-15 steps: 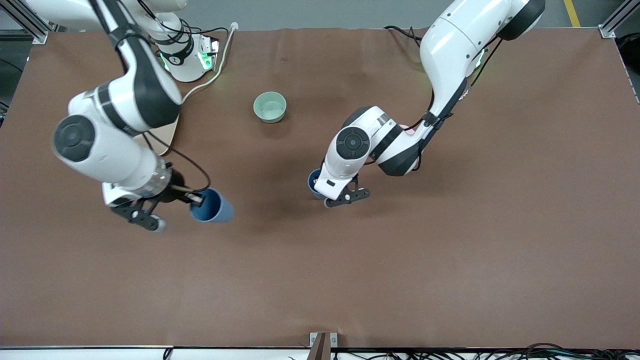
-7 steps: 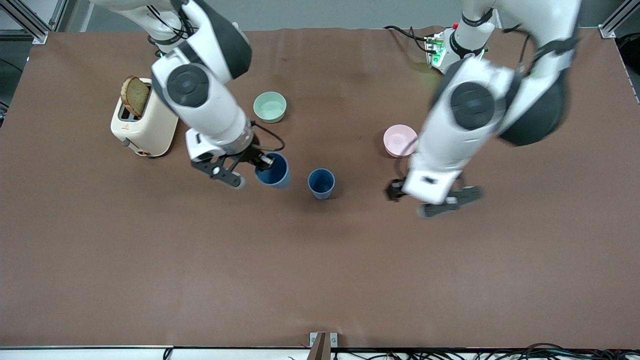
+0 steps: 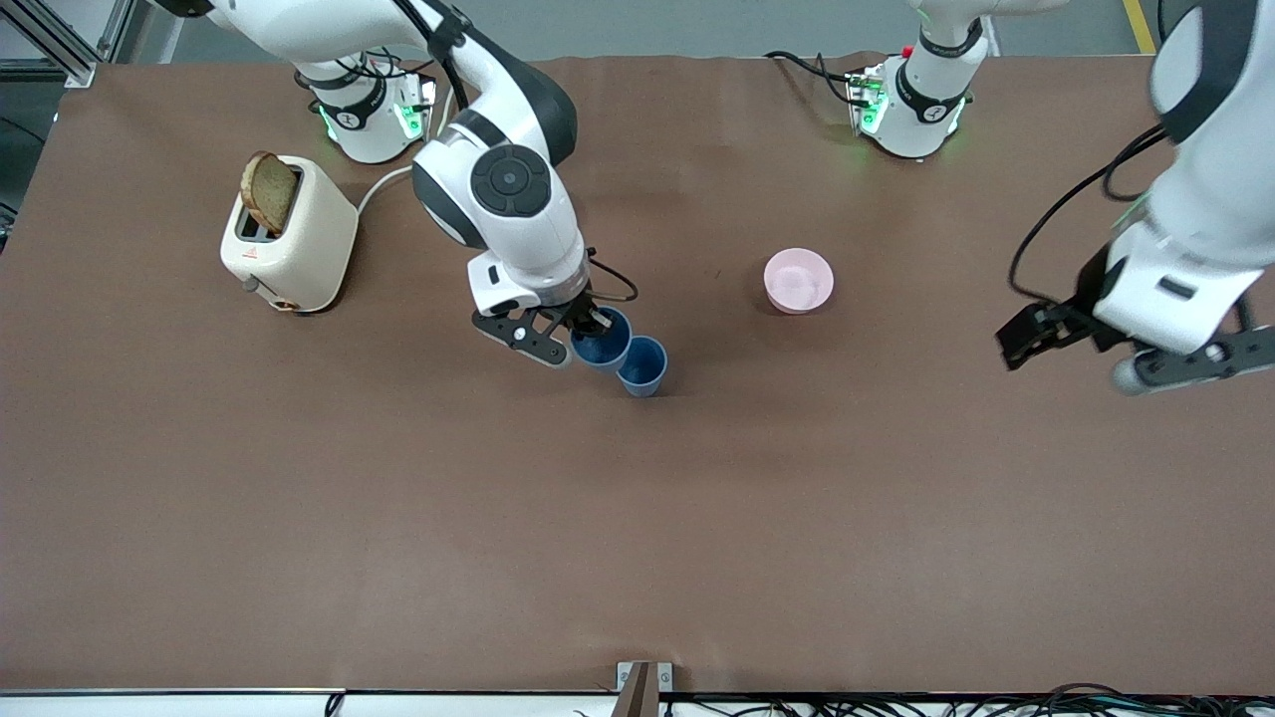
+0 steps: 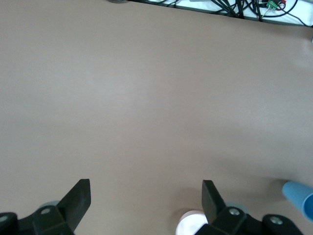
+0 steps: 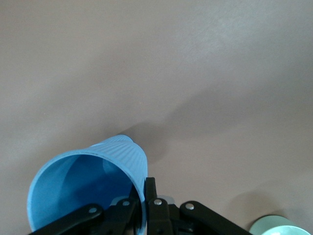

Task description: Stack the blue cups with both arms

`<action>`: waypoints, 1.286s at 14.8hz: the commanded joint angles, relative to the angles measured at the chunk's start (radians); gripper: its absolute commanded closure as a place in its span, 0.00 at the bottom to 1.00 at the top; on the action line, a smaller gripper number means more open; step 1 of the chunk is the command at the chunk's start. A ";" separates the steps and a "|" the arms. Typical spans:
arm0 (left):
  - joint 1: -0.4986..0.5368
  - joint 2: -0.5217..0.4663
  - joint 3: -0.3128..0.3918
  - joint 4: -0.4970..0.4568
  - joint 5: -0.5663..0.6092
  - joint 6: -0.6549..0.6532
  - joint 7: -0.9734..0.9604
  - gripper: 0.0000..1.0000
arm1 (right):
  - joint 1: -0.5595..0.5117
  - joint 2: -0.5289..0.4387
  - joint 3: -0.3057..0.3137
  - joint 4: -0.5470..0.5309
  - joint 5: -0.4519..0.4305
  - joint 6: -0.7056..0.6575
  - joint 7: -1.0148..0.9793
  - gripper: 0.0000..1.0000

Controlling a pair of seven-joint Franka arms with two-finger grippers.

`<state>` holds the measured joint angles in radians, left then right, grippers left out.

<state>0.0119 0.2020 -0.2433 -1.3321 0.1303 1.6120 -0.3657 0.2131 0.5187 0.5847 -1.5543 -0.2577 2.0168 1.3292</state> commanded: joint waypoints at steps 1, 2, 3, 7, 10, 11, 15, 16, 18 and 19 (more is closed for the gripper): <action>0.069 -0.102 -0.008 -0.038 -0.009 -0.065 0.149 0.00 | 0.015 0.040 0.007 0.026 -0.034 0.032 0.053 0.99; 0.088 -0.119 -0.010 -0.038 -0.012 -0.079 0.187 0.00 | 0.022 0.047 0.009 0.028 -0.032 0.048 0.065 0.99; 0.097 -0.133 -0.008 -0.038 -0.036 -0.095 0.201 0.00 | 0.031 0.049 0.007 0.028 -0.032 0.051 0.071 0.99; 0.100 -0.147 -0.014 -0.058 -0.052 -0.138 0.205 0.00 | 0.042 0.050 0.007 0.028 -0.031 0.053 0.073 0.99; 0.074 -0.174 -0.007 -0.097 -0.080 -0.124 0.212 0.00 | 0.043 0.069 0.009 0.028 -0.038 0.056 0.074 0.99; 0.068 -0.194 0.004 -0.128 -0.083 -0.116 0.223 0.00 | 0.043 0.072 0.009 0.030 -0.041 0.057 0.074 0.99; -0.006 -0.260 0.107 -0.225 -0.144 -0.107 0.240 0.00 | 0.045 0.086 0.007 0.030 -0.049 0.080 0.074 0.99; -0.007 -0.280 0.108 -0.261 -0.146 -0.107 0.240 0.00 | 0.045 0.090 0.007 0.030 -0.049 0.088 0.074 0.98; -0.003 -0.285 0.099 -0.266 -0.135 -0.106 0.246 0.00 | 0.049 0.099 0.007 0.030 -0.051 0.100 0.074 0.98; -0.004 -0.280 0.099 -0.260 -0.127 -0.107 0.245 0.00 | 0.051 0.099 0.007 0.030 -0.054 0.100 0.074 0.98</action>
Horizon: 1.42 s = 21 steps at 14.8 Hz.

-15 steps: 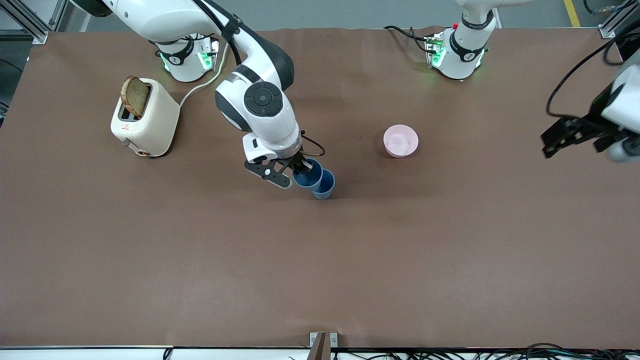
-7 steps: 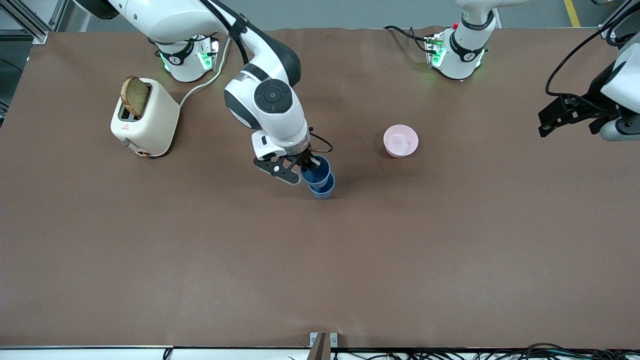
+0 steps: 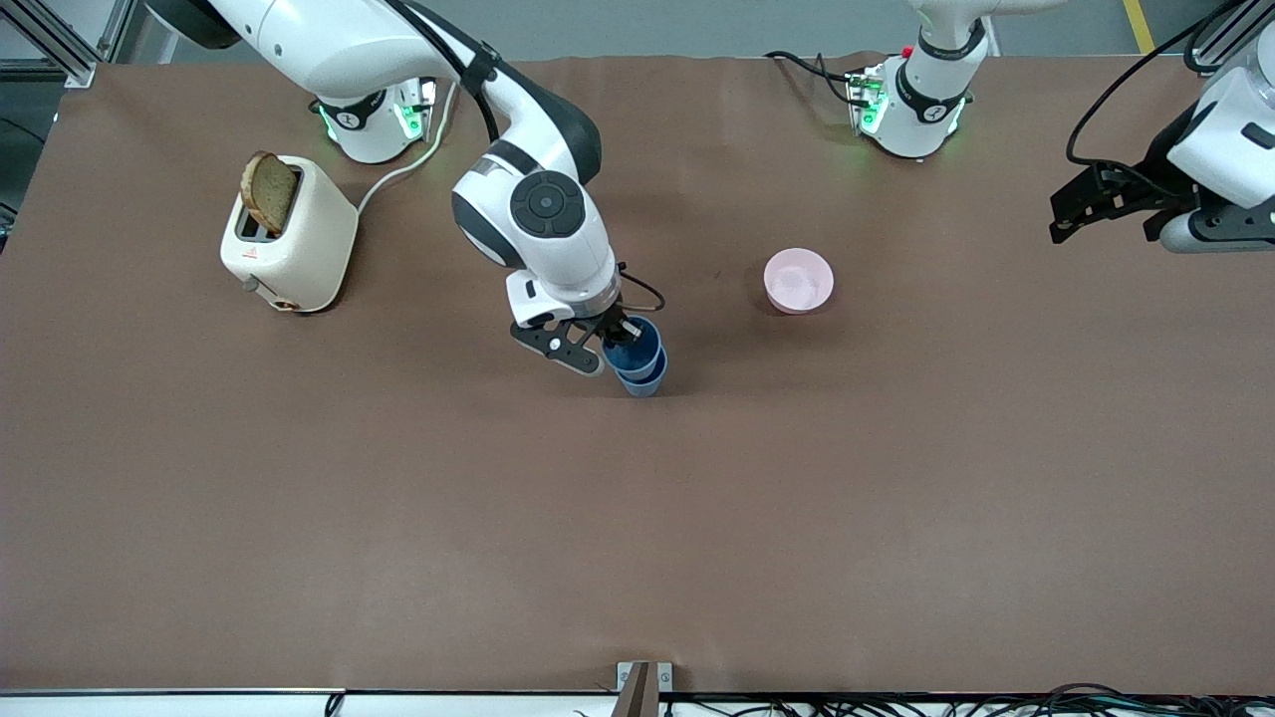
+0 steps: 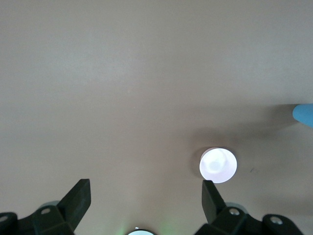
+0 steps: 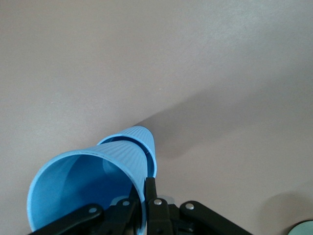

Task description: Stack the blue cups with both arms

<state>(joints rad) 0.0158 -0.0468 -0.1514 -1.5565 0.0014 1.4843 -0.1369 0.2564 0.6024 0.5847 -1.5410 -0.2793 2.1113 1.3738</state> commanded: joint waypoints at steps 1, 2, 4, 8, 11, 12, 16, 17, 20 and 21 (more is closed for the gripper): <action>-0.010 -0.030 0.007 -0.034 0.011 0.022 0.016 0.00 | 0.007 0.017 0.007 0.016 -0.041 0.006 0.030 0.97; -0.008 -0.028 0.007 -0.031 0.021 0.022 0.017 0.00 | 0.009 0.022 0.007 0.016 -0.043 0.006 0.030 0.96; -0.010 -0.010 0.007 -0.007 0.023 0.022 0.017 0.00 | 0.009 0.023 0.007 0.015 -0.044 0.006 0.030 0.93; -0.007 0.002 0.007 0.016 0.022 0.021 0.017 0.00 | 0.009 0.033 0.007 0.015 -0.044 0.007 0.030 0.86; -0.011 0.019 0.007 0.058 0.023 0.013 0.013 0.00 | 0.014 0.034 0.007 0.015 -0.044 0.010 0.030 0.85; -0.010 0.019 0.007 0.059 0.023 0.013 0.013 0.00 | 0.014 0.033 0.007 0.015 -0.044 0.009 0.028 0.85; -0.011 0.019 0.006 0.056 0.017 0.013 0.019 0.00 | -0.025 -0.030 0.006 0.039 -0.041 -0.040 0.019 0.12; -0.013 0.019 0.006 0.056 0.017 0.013 0.019 0.00 | -0.037 -0.070 0.001 0.039 -0.060 -0.092 0.019 0.00; -0.013 0.019 0.007 0.056 0.020 0.013 0.016 0.00 | -0.107 -0.202 -0.003 0.039 -0.126 -0.267 -0.024 0.00; -0.010 0.019 0.007 0.058 0.020 0.014 0.016 0.00 | -0.141 -0.243 -0.011 0.039 -0.124 -0.305 -0.089 0.00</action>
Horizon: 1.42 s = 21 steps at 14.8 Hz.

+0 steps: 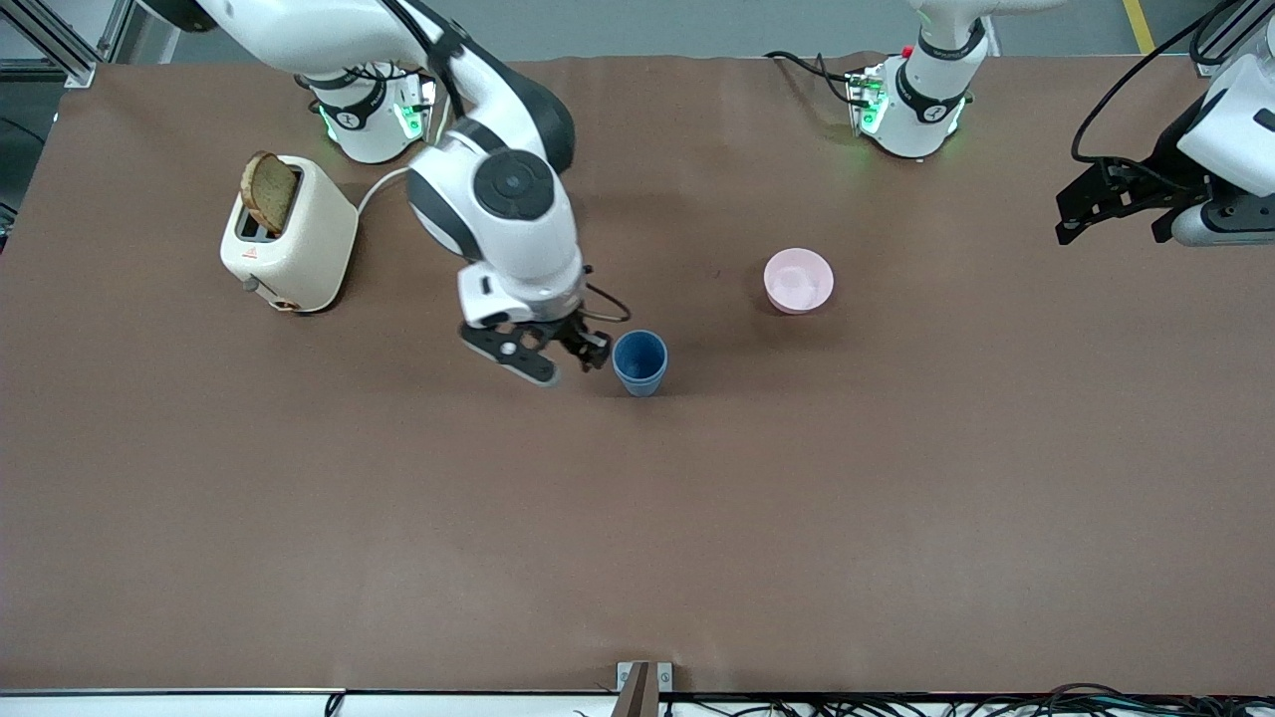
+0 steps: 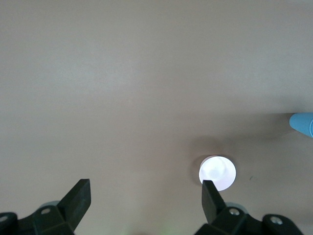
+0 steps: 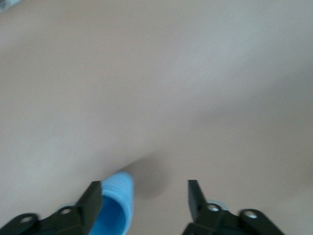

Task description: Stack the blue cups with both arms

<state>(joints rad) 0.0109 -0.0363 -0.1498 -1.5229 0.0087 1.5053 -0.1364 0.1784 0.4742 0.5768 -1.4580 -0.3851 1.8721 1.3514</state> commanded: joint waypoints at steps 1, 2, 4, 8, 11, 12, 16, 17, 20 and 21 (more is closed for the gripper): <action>-0.003 0.009 0.006 0.023 0.013 -0.005 0.015 0.00 | -0.095 -0.158 -0.018 -0.045 -0.017 -0.111 -0.172 0.00; -0.003 0.010 0.006 0.023 0.013 -0.005 0.015 0.00 | -0.126 -0.199 -0.028 -0.048 -0.012 -0.152 -0.284 0.00; -0.008 0.010 0.006 0.023 0.014 -0.002 0.015 0.00 | -0.174 -0.282 -0.082 -0.048 0.012 -0.220 -0.461 0.00; -0.006 0.009 0.004 0.023 0.013 -0.007 0.015 0.00 | -0.191 -0.414 -0.325 -0.050 0.225 -0.309 -0.829 0.00; 0.000 0.007 0.006 0.024 0.016 -0.008 0.017 0.00 | -0.189 -0.469 -0.509 -0.050 0.267 -0.378 -1.102 0.00; 0.000 0.007 0.007 0.024 0.016 -0.010 0.024 0.00 | -0.189 -0.479 -0.572 -0.050 0.272 -0.384 -1.192 0.00; 0.001 -0.001 0.012 0.026 0.016 -0.031 0.024 0.00 | -0.217 -0.477 -0.680 -0.039 0.385 -0.392 -1.307 0.00; 0.001 -0.002 0.015 0.026 0.016 -0.033 0.024 0.00 | -0.218 -0.476 -0.680 -0.035 0.385 -0.387 -1.307 0.00; 0.006 -0.004 0.016 0.033 0.017 -0.048 0.024 0.00 | -0.220 -0.473 -0.678 -0.024 0.385 -0.384 -1.299 0.00; 0.006 -0.004 0.016 0.035 0.017 -0.062 0.024 0.00 | -0.218 -0.473 -0.676 -0.022 0.385 -0.384 -1.299 0.00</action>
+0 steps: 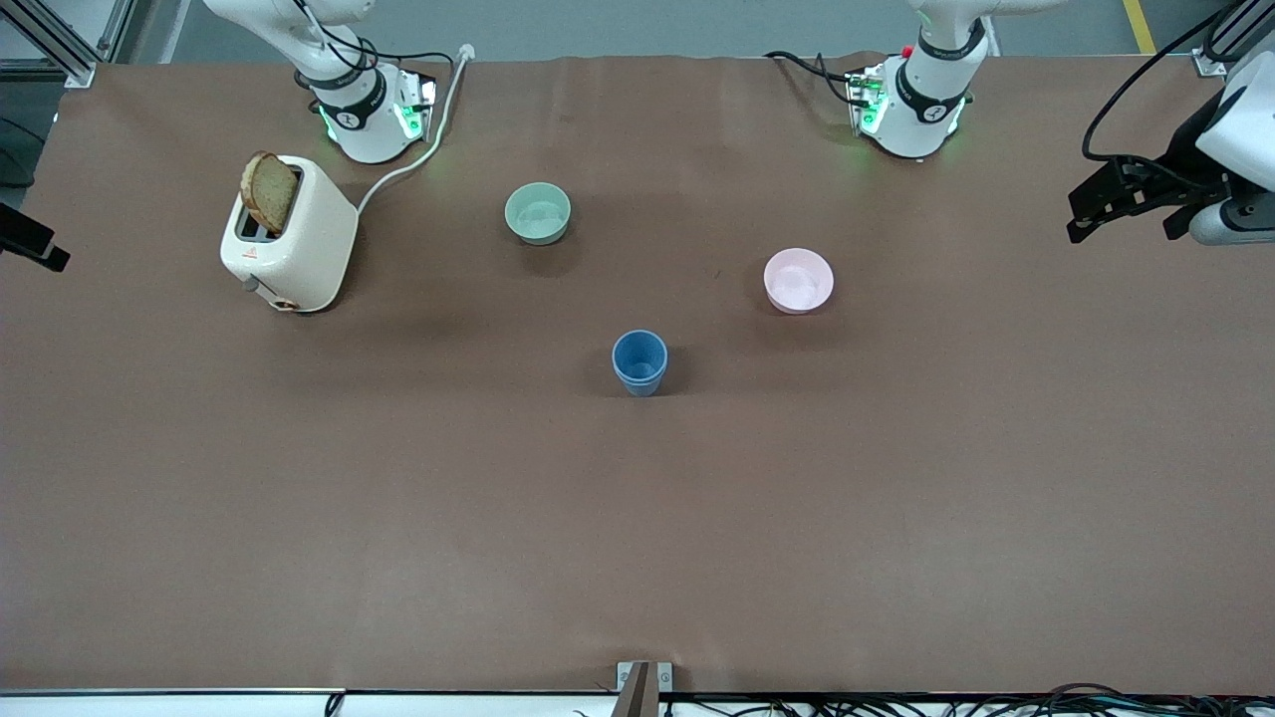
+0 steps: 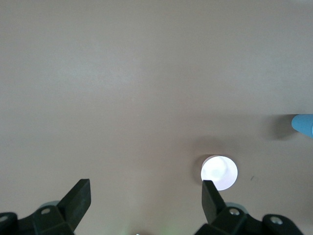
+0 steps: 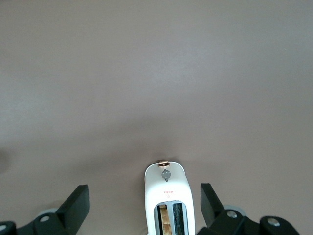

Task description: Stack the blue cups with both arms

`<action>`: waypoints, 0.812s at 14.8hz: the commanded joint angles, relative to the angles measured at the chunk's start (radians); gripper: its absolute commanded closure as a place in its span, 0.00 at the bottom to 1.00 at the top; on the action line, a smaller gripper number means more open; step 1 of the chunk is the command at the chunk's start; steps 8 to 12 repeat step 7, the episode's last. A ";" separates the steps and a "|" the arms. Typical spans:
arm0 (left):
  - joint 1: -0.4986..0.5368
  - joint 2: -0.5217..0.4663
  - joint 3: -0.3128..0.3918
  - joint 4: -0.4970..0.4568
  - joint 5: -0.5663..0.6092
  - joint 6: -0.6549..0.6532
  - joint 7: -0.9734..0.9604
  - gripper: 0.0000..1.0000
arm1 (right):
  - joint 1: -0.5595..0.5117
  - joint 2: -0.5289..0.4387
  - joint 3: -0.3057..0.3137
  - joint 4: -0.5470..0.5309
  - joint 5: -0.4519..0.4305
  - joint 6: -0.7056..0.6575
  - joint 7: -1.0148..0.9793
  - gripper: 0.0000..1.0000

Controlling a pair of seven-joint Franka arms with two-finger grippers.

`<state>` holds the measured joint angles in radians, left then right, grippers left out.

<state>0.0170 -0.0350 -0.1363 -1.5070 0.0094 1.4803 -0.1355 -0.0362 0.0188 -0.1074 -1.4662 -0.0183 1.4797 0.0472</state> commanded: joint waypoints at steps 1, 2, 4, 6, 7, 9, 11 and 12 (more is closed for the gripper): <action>0.000 -0.005 0.003 0.024 0.018 -0.037 0.022 0.00 | -0.004 -0.017 0.009 -0.010 0.020 0.007 0.005 0.00; 0.000 -0.003 0.003 0.025 0.020 -0.037 0.024 0.00 | -0.002 -0.017 0.009 -0.009 0.020 0.004 0.005 0.00; -0.002 -0.002 0.001 0.025 0.032 -0.037 0.024 0.00 | -0.002 -0.016 0.009 -0.009 0.021 0.002 0.003 0.00; -0.005 0.000 -0.005 0.025 0.032 -0.037 0.024 0.00 | -0.002 -0.016 0.009 -0.009 0.021 0.002 0.003 0.00; -0.005 0.000 -0.006 0.024 0.034 -0.038 0.024 0.00 | -0.001 -0.016 0.009 -0.009 0.021 0.001 0.005 0.00; -0.005 0.000 -0.006 0.024 0.034 -0.038 0.024 0.00 | -0.001 -0.016 0.009 -0.009 0.021 0.001 0.005 0.00; -0.005 0.000 -0.006 0.024 0.034 -0.038 0.024 0.00 | -0.001 -0.016 0.009 -0.009 0.021 0.001 0.005 0.00; -0.005 0.000 -0.006 0.024 0.034 -0.038 0.024 0.00 | -0.001 -0.016 0.009 -0.009 0.021 0.001 0.005 0.00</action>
